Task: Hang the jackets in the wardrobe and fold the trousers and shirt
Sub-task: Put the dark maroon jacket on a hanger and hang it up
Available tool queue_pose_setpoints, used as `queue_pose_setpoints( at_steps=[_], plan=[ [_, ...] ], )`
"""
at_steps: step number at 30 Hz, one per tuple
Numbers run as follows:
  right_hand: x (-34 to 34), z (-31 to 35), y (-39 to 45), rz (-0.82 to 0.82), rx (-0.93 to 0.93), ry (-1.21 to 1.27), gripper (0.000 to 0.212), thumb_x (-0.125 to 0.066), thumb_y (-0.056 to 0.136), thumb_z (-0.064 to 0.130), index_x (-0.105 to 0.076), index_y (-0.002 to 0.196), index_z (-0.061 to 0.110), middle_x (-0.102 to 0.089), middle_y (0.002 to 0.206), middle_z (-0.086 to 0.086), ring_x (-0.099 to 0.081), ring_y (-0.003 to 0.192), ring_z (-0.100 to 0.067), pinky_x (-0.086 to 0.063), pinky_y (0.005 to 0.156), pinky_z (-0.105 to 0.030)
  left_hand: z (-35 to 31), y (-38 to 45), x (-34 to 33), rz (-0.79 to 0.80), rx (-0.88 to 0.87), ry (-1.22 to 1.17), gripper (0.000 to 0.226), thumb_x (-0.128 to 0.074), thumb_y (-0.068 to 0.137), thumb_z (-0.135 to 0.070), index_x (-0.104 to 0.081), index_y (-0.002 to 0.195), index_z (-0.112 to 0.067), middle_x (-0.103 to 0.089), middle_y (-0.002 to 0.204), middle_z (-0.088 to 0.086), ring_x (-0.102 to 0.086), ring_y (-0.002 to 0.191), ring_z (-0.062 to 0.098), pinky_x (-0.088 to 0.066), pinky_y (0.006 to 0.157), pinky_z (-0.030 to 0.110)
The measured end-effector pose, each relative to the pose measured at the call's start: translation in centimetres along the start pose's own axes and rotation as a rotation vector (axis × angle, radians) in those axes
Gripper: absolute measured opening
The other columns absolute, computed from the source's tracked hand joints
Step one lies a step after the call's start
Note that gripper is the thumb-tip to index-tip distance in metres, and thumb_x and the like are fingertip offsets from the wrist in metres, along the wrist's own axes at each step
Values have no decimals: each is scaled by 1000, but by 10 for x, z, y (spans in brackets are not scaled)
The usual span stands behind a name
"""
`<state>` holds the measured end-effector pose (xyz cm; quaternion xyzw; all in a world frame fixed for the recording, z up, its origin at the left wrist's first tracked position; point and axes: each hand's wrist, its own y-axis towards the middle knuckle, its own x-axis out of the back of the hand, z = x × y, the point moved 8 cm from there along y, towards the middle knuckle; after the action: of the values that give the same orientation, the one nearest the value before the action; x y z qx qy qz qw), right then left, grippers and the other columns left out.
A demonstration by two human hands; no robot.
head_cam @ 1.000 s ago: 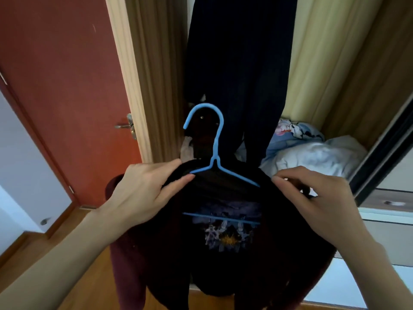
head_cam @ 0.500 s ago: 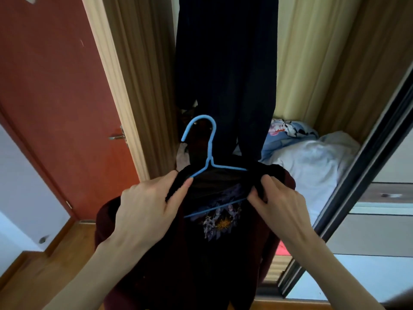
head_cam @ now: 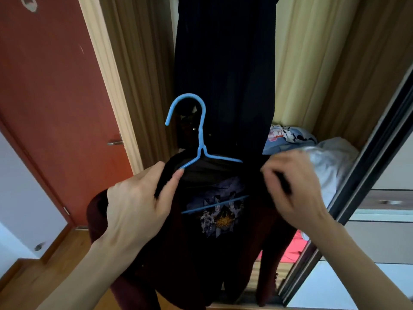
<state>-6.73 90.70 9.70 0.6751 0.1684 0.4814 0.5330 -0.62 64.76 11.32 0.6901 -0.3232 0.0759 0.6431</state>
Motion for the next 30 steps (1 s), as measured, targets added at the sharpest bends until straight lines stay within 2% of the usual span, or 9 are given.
queue_pose_setpoints(
  at_steps=[2,4,8,11,14,17,21,26,30],
  plan=[
    [1,-20,7,77,-49,-77,33,-44,112,31,-64,125,9,-65,116,-8,-60,100,-30,-42,93,-33,-4,5,2,-12,-19,-9,49,-48,108,-42,-45,68,-15,-35,51,-10,-37,38,13,-21,40,23],
    [-7,-24,17,213,57,-233,46,-34,114,37,-63,131,6,-65,110,-7,-61,93,-30,-44,84,-32,-8,11,-1,6,-30,-16,47,-49,108,-42,-41,69,-18,-34,51,-10,-37,39,12,-22,38,25],
    [2,-13,37,219,154,-312,62,-24,115,40,-70,103,0,-64,77,-8,-64,64,-28,-46,48,-37,-19,25,-19,30,-39,-44,43,-48,108,-43,-39,73,-20,-39,51,-10,-38,40,10,-29,36,29],
    [17,-3,53,178,178,-393,59,-28,114,37,-70,94,0,-61,66,-7,-61,53,-27,-43,38,-37,-37,42,-36,23,-105,-70,46,-48,108,-43,-57,76,-11,-46,54,-7,-46,43,14,-32,38,30],
    [33,-2,66,195,184,-410,52,-36,112,38,-69,98,1,-62,64,-5,-61,51,-26,-46,39,-39,-56,59,-52,47,-197,-134,47,-45,109,-45,-63,84,-10,-50,60,-9,-51,48,15,-36,40,32],
    [48,-22,67,281,52,-365,61,-30,109,54,-66,108,5,-64,67,0,-59,52,-22,-46,43,-35,-65,75,-71,90,-203,-186,49,-44,109,-48,-65,89,-8,-53,60,-6,-53,49,16,-45,42,40],
    [64,-73,53,453,-171,-324,60,-37,99,73,-59,110,18,-39,56,15,-36,47,-1,-32,47,-27,-80,95,-92,51,-200,-204,49,-47,106,-49,-64,92,-5,-50,56,-5,-51,45,18,-45,39,41],
    [101,-115,43,438,-243,-346,29,-46,101,66,-37,94,39,-30,53,8,-47,50,-20,-41,49,-37,-116,121,-131,84,-245,-244,46,-44,103,-57,-57,92,-14,-46,55,-4,-54,48,22,-41,43,34],
    [153,-144,47,355,-316,-345,37,-46,97,69,-43,88,34,-37,50,-1,-41,45,-16,-42,45,-38,-155,152,-159,99,-274,-328,40,-38,103,-66,-42,88,-29,-42,59,-10,-54,63,20,-33,50,31]
  ],
)
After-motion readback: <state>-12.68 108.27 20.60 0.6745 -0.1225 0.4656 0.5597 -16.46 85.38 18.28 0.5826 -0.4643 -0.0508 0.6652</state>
